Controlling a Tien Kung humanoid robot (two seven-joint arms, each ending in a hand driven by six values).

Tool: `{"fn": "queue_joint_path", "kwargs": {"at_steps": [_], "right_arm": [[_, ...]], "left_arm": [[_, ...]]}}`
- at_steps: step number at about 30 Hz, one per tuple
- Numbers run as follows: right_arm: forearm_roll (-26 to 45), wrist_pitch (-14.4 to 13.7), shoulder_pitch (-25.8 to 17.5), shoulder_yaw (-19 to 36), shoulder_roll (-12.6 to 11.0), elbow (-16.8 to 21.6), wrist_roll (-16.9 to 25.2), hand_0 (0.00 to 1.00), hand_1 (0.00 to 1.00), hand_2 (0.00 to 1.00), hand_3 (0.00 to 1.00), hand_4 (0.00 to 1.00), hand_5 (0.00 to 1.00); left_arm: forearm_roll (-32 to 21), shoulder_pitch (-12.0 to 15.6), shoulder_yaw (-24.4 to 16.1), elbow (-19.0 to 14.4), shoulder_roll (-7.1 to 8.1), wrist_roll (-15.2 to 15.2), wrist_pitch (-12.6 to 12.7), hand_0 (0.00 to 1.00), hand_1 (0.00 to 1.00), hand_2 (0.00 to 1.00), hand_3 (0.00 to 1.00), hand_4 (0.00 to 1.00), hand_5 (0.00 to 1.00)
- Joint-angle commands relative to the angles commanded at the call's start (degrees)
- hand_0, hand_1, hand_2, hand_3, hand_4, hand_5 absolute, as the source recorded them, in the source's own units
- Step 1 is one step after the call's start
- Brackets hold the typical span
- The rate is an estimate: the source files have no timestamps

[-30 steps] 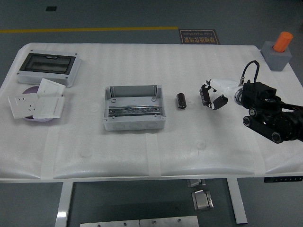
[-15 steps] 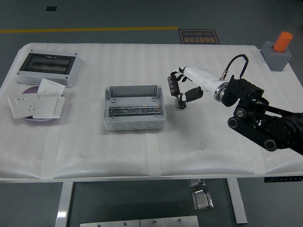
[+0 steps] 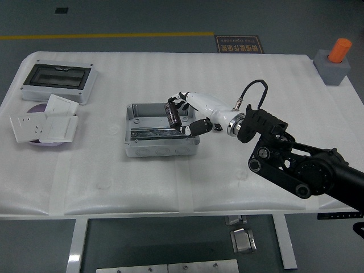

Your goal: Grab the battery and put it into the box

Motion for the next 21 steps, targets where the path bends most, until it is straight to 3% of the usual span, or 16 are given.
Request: {"fn": "queue_joint_path", "kwargs": {"at_steps": [1, 2, 11, 21], "right_arm": [[-0.01, 0.07, 0.03, -0.14, 0.02, -0.13, -0.08, 0.989, 0.858, 0.896, 0.972, 0.863, 0.357], [-0.01, 0.13, 0.05, -0.28, 0.04, -0.25, -0.16, 0.998, 0.986, 0.998, 0.998, 0.988, 0.458], [0.38, 0.42, 0.71, -1.30, -0.32, -2.05, -0.49, 0.998, 0.998, 0.998, 0.998, 0.998, 0.489], [5.98, -0.39, 6.61, -8.21, -2.89, -12.22, 0.88, 0.998, 0.977, 0.991, 0.998, 0.998, 0.505]], "left_arm": [[0.01, -0.01, 0.02, 0.00, 0.01, 0.01, -0.02, 0.598, 0.652, 0.491, 0.547, 0.597, 0.290], [-0.05, -0.03, 0.09, 0.00, 0.01, 0.00, -0.03, 0.597, 0.651, 0.490, 0.546, 0.598, 0.289], [-0.43, -0.13, 0.40, 0.00, -0.06, -0.02, -0.14, 0.596, 0.651, 0.488, 0.545, 0.596, 0.286], [0.11, -0.40, 0.06, 0.00, 0.07, -0.07, -0.09, 0.595, 0.649, 0.488, 0.544, 0.592, 0.282]]}}
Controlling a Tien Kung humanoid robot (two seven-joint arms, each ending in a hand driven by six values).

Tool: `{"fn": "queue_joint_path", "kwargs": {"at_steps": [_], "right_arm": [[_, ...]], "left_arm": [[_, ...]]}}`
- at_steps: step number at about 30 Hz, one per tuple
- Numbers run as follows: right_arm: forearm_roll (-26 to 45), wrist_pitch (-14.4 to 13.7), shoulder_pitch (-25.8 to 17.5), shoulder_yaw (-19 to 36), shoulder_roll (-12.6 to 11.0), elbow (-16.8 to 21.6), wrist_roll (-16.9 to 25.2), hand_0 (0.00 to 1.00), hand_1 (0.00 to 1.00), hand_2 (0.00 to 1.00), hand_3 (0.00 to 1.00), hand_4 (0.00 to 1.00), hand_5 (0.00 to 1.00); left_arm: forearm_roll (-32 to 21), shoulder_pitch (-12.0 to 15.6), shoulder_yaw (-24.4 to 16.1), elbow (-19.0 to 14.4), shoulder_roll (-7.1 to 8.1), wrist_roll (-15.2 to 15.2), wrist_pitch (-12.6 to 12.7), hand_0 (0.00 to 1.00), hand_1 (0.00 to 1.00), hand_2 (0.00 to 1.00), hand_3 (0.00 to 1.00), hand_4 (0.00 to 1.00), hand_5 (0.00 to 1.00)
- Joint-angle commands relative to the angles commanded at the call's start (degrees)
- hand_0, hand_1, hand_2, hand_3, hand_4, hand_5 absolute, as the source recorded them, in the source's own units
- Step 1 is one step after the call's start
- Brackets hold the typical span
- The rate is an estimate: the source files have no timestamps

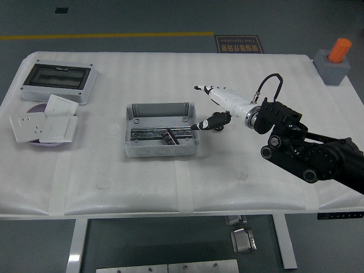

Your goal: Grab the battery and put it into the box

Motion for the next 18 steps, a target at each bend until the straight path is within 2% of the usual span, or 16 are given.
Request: {"fn": "queue_joint_path", "kwargs": {"at_steps": [9, 10, 11, 16, 18], "right_arm": [[4.64, -0.54, 3.65, -9.32, 1.48, -10.17, 1.10, 0.998, 0.935, 0.949, 0.998, 0.998, 0.510], [4.98, -0.59, 3.82, -9.96, 1.74, -10.83, 1.16, 0.998, 0.935, 0.949, 0.998, 0.998, 0.510], [5.32, -0.61, 4.01, -10.72, 2.03, -11.48, 1.23, 0.998, 0.904, 0.899, 0.998, 0.998, 0.503], [6.75, -0.64, 4.80, -14.32, 3.61, -13.72, 1.44, 0.998, 0.904, 0.899, 0.998, 0.998, 0.503], [7.33, -0.68, 5.05, -15.42, 4.33, -14.52, 1.54, 0.998, 0.866, 0.860, 0.978, 0.966, 0.488]], "left_arm": [[0.06, -0.22, 0.19, 0.00, 0.04, -0.08, -0.01, 0.595, 0.650, 0.488, 0.544, 0.591, 0.281], [0.06, -0.23, 0.21, 0.00, 0.04, -0.08, -0.02, 0.595, 0.650, 0.488, 0.544, 0.591, 0.281], [0.00, -0.25, 0.26, 0.00, 0.04, -0.09, -0.02, 0.595, 0.649, 0.487, 0.544, 0.586, 0.272], [-0.10, -0.39, 0.44, 0.00, 0.14, -0.16, -0.01, 0.595, 0.649, 0.487, 0.544, 0.586, 0.272], [-0.18, -0.45, 0.58, 0.00, 0.16, -0.19, -0.01, 0.592, 0.649, 0.487, 0.545, 0.583, 0.271]]}}
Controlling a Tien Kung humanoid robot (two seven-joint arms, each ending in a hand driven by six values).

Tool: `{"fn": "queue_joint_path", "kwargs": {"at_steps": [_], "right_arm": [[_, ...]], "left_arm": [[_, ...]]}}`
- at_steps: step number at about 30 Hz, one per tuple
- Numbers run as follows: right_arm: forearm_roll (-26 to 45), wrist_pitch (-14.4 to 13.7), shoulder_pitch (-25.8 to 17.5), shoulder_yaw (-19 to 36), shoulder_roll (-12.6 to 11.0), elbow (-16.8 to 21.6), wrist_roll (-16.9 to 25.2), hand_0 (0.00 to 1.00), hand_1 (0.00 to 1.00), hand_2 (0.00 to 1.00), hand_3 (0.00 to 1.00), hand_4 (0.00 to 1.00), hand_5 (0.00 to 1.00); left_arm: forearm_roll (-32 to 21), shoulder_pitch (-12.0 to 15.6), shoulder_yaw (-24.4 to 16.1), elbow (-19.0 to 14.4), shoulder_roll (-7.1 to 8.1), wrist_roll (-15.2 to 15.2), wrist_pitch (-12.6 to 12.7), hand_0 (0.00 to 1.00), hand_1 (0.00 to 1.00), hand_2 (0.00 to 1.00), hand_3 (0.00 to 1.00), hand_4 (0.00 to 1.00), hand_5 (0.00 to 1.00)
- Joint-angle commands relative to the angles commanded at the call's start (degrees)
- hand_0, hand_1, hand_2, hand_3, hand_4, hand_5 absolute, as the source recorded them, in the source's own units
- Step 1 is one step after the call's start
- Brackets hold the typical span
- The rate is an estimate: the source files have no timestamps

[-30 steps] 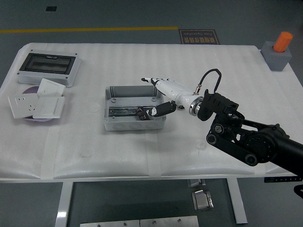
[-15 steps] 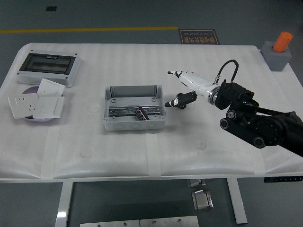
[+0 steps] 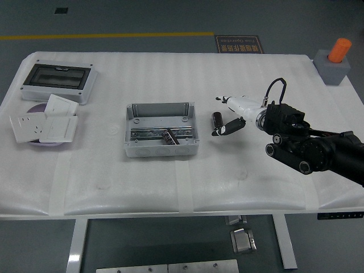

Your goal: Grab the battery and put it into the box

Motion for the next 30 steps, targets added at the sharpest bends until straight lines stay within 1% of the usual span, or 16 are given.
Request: {"fn": "queue_joint_path", "kwargs": {"at_steps": [4, 5, 8, 10, 11, 16, 17, 28, 29, 30], "right_arm": [[0.76, -0.15, 0.27, -1.42, 1.03, -1.08, 0.15, 0.998, 0.866, 0.860, 0.978, 0.966, 0.488], [0.95, -0.16, 0.30, -1.77, 1.25, -1.34, 0.20, 0.998, 0.855, 0.850, 0.966, 0.930, 0.461], [1.30, -0.14, 0.23, -2.42, 1.60, -1.91, 0.37, 0.998, 0.855, 0.850, 0.966, 0.930, 0.461], [1.41, -0.12, 0.15, -2.74, 1.66, -2.19, 0.49, 0.998, 0.855, 0.850, 0.966, 0.930, 0.461], [1.49, -0.12, 0.09, -2.92, 1.64, -2.34, 0.55, 0.998, 0.845, 0.844, 0.953, 0.910, 0.460], [1.86, -0.27, -0.05, -3.45, 1.44, -2.86, 0.79, 0.998, 0.845, 0.844, 0.953, 0.910, 0.460], [1.86, -0.39, -0.05, -3.47, 1.41, -2.85, 0.83, 0.998, 0.834, 0.833, 0.946, 0.886, 0.470], [1.11, -1.94, 0.04, -3.60, 1.51, -2.29, 1.07, 0.998, 0.821, 0.817, 0.935, 0.904, 0.489], [0.93, -2.08, 0.02, -3.62, 1.55, -2.26, 1.05, 0.998, 0.803, 0.795, 0.913, 0.881, 0.484], [0.81, -2.16, -0.01, -3.63, 1.58, -2.24, 1.03, 0.998, 0.803, 0.795, 0.913, 0.881, 0.484]], "left_arm": [[-0.36, -0.14, 0.42, 0.00, 0.04, -0.11, 0.01, 0.592, 0.649, 0.487, 0.545, 0.583, 0.271], [-0.44, -0.19, 0.54, 0.00, 0.07, -0.15, 0.01, 0.592, 0.646, 0.488, 0.544, 0.583, 0.271], [-0.63, -0.28, 0.84, 0.00, 0.13, -0.28, 0.03, 0.592, 0.646, 0.488, 0.544, 0.583, 0.271], [-0.59, -0.29, 0.88, 0.00, 0.16, -0.34, 0.04, 0.592, 0.646, 0.488, 0.544, 0.583, 0.271], [-0.61, -0.30, 0.93, 0.00, 0.18, -0.38, 0.05, 0.592, 0.647, 0.487, 0.544, 0.580, 0.274], [-0.53, -0.36, 0.90, 0.00, 0.25, -0.54, 0.08, 0.592, 0.647, 0.487, 0.544, 0.580, 0.274], [-0.56, -0.37, 0.94, 0.00, 0.26, -0.58, 0.09, 0.592, 0.647, 0.487, 0.544, 0.578, 0.278], [-1.97, -0.56, 2.57, 0.00, 0.17, -1.42, 0.21, 0.592, 0.646, 0.488, 0.545, 0.575, 0.281], [-2.09, -0.58, 2.72, 0.00, 0.18, -1.49, 0.23, 0.591, 0.645, 0.488, 0.546, 0.572, 0.285], [-2.15, -0.59, 2.80, 0.00, 0.19, -1.54, 0.23, 0.591, 0.645, 0.488, 0.546, 0.572, 0.285]]}}
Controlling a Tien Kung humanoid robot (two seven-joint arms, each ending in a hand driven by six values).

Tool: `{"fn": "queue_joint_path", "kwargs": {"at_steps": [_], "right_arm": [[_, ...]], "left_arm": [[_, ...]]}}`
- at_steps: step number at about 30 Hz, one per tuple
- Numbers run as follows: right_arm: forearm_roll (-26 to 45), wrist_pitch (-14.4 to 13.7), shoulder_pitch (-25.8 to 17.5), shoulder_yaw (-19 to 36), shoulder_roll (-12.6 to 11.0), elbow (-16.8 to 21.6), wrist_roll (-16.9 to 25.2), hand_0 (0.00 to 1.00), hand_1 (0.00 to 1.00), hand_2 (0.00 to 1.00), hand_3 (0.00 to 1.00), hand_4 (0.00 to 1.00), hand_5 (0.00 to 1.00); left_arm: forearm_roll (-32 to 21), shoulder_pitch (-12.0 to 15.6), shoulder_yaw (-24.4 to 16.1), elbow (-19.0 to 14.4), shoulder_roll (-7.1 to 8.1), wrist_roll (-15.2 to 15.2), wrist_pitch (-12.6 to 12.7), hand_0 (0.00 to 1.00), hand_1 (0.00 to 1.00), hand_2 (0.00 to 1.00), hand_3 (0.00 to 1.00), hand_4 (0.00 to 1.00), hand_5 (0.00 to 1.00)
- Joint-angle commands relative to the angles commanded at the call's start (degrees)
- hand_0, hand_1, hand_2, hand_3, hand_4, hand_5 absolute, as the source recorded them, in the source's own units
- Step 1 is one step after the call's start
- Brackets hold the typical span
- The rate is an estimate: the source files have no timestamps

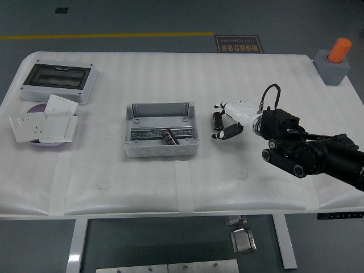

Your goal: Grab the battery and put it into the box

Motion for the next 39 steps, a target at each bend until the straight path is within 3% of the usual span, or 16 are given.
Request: {"fn": "queue_joint_path", "kwargs": {"at_steps": [4, 5, 10, 11, 26, 30, 39], "right_arm": [[-0.60, -0.20, -0.14, 0.07, 0.19, -0.02, -0.13, 0.998, 0.803, 0.795, 0.913, 0.881, 0.484], [-0.78, -0.19, -0.17, 0.13, 0.23, -0.03, -0.15, 0.982, 0.777, 0.765, 0.837, 0.666, 0.391], [-1.75, 0.06, -0.30, 0.51, 0.27, -0.14, -0.12, 0.982, 0.777, 0.765, 0.837, 0.666, 0.391], [-1.96, 0.13, -0.32, 0.60, 0.27, -0.19, -0.10, 0.959, 0.758, 0.745, 0.761, 0.615, 0.374], [-3.12, 0.23, -0.47, 1.18, -0.06, 0.01, 0.03, 0.934, 0.743, 0.733, 0.736, 0.569, 0.353], [-2.39, -1.18, -0.45, 1.03, -1.19, 1.87, -0.17, 0.931, 0.741, 0.724, 0.734, 0.529, 0.324], [-9.84, -1.26, -3.55, 13.23, -4.49, 11.65, -2.58, 0.932, 0.735, 0.722, 0.733, 0.533, 0.329]], "left_arm": [[-0.32, -0.03, 0.41, 0.00, 0.03, -0.18, 0.04, 0.591, 0.645, 0.488, 0.546, 0.572, 0.285], [-0.39, -0.04, 0.48, 0.00, 0.03, -0.22, 0.05, 0.590, 0.645, 0.489, 0.548, 0.568, 0.289], [-0.67, -0.06, 0.83, 0.00, 0.03, -0.45, 0.09, 0.590, 0.645, 0.489, 0.548, 0.568, 0.289], [-0.68, -0.05, 0.85, 0.00, 0.03, -0.47, 0.10, 0.588, 0.644, 0.488, 0.546, 0.568, 0.296], [-1.61, -0.09, 1.83, 0.00, 0.01, -0.85, 0.21, 0.586, 0.644, 0.488, 0.546, 0.573, 0.310], [-1.67, -0.04, 1.86, 0.00, -0.04, -0.87, 0.27, 0.586, 0.643, 0.487, 0.546, 0.578, 0.328], [-0.97, 0.49, 0.91, 0.00, -0.24, -0.54, 0.31, 0.586, 0.643, 0.489, 0.546, 0.578, 0.332]]}}
